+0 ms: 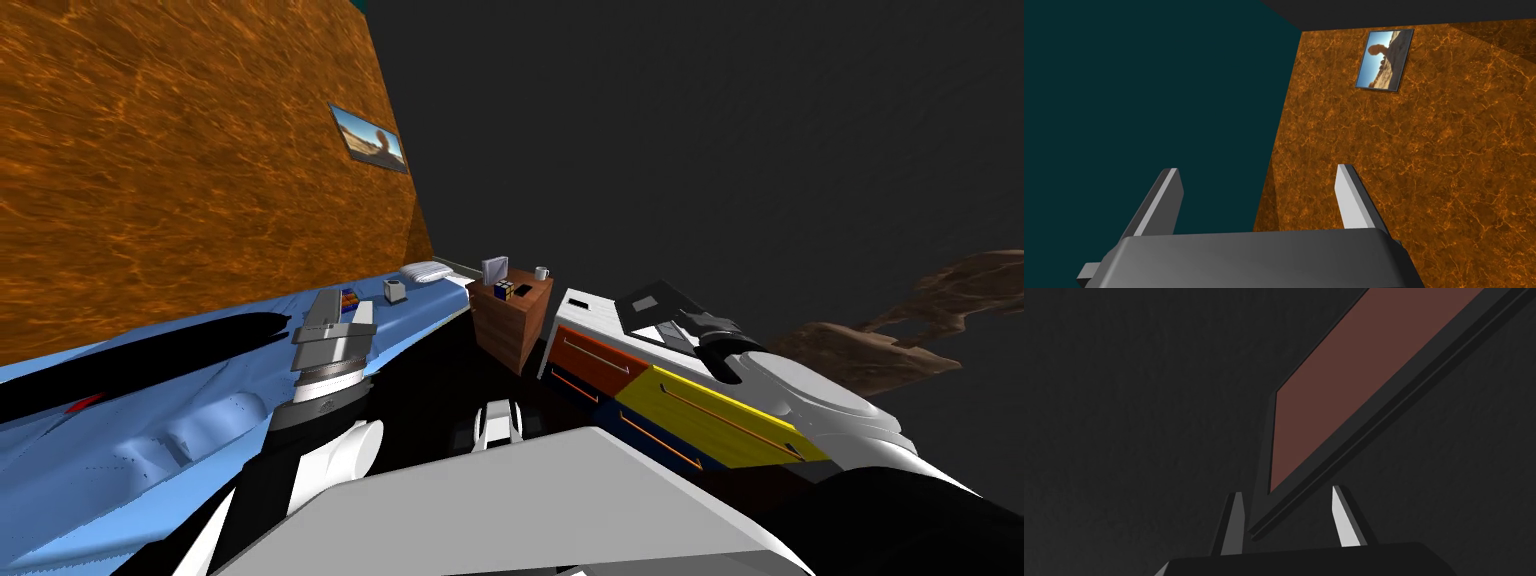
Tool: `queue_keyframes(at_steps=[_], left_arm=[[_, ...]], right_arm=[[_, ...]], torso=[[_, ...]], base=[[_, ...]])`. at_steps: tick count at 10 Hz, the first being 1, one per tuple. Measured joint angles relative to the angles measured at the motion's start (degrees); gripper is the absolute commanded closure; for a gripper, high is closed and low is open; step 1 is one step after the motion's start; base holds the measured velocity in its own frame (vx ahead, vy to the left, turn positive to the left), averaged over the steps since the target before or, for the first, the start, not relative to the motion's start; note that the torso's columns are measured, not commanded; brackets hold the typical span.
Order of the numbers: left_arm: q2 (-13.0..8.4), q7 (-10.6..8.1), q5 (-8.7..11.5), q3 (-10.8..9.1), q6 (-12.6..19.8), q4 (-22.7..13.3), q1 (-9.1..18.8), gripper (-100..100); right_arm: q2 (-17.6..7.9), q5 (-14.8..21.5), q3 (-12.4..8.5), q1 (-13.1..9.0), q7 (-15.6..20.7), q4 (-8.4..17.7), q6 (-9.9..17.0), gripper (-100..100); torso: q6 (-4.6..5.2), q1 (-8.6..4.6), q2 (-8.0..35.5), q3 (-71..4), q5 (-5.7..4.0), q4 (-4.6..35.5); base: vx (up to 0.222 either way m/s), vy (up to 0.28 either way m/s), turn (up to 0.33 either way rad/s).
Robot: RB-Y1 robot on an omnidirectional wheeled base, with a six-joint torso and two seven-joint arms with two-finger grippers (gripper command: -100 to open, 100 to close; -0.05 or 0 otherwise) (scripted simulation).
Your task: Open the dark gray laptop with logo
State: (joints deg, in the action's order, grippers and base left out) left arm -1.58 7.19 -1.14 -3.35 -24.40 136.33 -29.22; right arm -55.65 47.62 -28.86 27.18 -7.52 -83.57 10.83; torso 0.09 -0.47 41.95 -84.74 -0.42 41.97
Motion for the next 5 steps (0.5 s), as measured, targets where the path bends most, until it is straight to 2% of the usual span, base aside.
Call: queue_keyframes(at_steps=[2, 5], left_arm=[[0.0, 0.0, 0.0, 0.0, 0.0, 0.0, 0.0, 0], [0.0, 0.0, 0.0, 0.0, 0.0, 0.0, 0.0, 0]], right_arm=[[3.3, 0.0, -0.3, -3.0, 0.4, 0.7, -0.9, 100], [7.4, -0.4, -0.8, -6.0, 0.5, 1.0, -1.8, 100]], torso=[[-0.02, -0.25, 0.2, 0.1, -0.18, 0.1], [0.08, -0.03, 0.0, 0.0, -0.2, -0.2]], base=[[-0.08, -0.093, 0.003], [-0.042, -0.07, -0.005]])
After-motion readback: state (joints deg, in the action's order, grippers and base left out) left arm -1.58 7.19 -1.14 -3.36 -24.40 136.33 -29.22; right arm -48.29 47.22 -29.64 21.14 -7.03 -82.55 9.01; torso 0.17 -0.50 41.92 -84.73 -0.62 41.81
